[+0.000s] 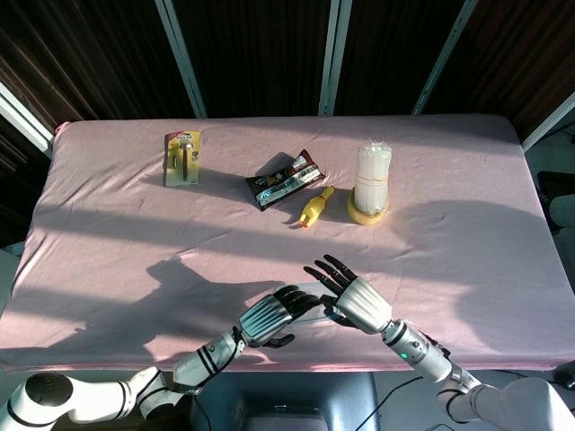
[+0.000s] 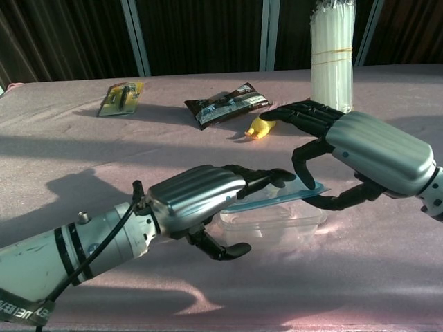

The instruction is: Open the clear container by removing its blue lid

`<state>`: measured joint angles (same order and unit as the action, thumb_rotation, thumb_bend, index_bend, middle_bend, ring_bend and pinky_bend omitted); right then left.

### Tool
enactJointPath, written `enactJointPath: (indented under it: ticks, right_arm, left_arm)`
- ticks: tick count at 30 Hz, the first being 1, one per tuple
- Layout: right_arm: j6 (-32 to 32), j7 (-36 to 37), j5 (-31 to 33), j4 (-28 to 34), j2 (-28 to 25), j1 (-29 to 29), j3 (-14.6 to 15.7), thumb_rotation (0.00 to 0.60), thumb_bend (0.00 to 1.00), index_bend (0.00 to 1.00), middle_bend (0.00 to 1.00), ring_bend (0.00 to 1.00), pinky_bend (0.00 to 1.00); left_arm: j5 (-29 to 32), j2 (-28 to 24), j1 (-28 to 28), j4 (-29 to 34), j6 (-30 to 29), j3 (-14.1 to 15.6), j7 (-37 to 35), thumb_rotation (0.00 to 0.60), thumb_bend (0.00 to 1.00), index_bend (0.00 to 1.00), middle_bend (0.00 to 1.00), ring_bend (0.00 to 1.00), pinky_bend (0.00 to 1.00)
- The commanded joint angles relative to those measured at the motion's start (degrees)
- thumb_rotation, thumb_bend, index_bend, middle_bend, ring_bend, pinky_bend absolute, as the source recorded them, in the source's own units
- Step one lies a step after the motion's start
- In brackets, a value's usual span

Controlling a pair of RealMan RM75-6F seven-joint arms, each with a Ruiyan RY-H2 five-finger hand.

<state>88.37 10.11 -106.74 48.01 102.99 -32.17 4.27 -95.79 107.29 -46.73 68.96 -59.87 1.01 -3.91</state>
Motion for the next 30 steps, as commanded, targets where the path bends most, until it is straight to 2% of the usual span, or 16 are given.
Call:
enactJointPath:
  ticks: [1, 6, 10, 17, 25, 30]
  right_arm:
    - [0.5, 0.1, -0.1, 0.4, -0.2, -0.1, -0.1, 0.600, 0.73, 0.80, 0.18, 0.00, 0.00]
    - [2.5, -0.4, -0.5, 2.0, -1.3, -0.1, -0.6, 0.600, 0.73, 0.80, 0.18, 0.00, 0.00]
    - [3.1, -1.2, -0.6, 3.4, -2.4, -0.2, -0.8, 0.600, 0.73, 0.80, 0.18, 0.00, 0.00]
    - [4.0, -2.0, -0.6, 5.0, -3.8, -0.2, -1.4, 0.600, 0.73, 0.80, 0.18, 0.00, 0.00]
    - [4.5, -6.5, 0.7, 7.1, -8.2, 0.2, -3.2, 0.600, 0.73, 0.80, 0.18, 0.00, 0.00]
    - [3.1, -7.9, 3.1, 5.3, -9.9, 1.0, -4.2, 0.600, 0.73, 0.80, 0.18, 0.00, 0.00]
  left_arm:
    - [-0.6, -0.2, -0.1, -0.1, -0.5, 0.4, -0.2, 0.600, 0.31, 0.00, 0.22, 0.12, 0.10]
    - [-1.9, -0.4, -0.2, -0.3, -1.9, 0.6, -1.2, 0.600, 0.31, 0.00, 0.12, 0.01, 0.03]
    - [-2.6, -0.4, -0.2, -0.9, -3.1, 0.6, -2.0, 0.600, 0.31, 0.00, 0.02, 0.00, 0.00]
    - [-3.5, -0.5, 0.1, -1.3, -5.0, 0.6, -2.6, 0.600, 0.31, 0.00, 0.00, 0.00, 0.00]
    - [-5.2, -2.1, 0.9, -0.9, -9.9, -0.1, -2.2, 0.600, 0.31, 0.00, 0.00, 0.00, 0.00]
    - [-5.1, -4.7, 1.9, 0.1, -11.4, 0.0, -1.4, 0.600, 0.31, 0.00, 0.00, 0.00, 0.00]
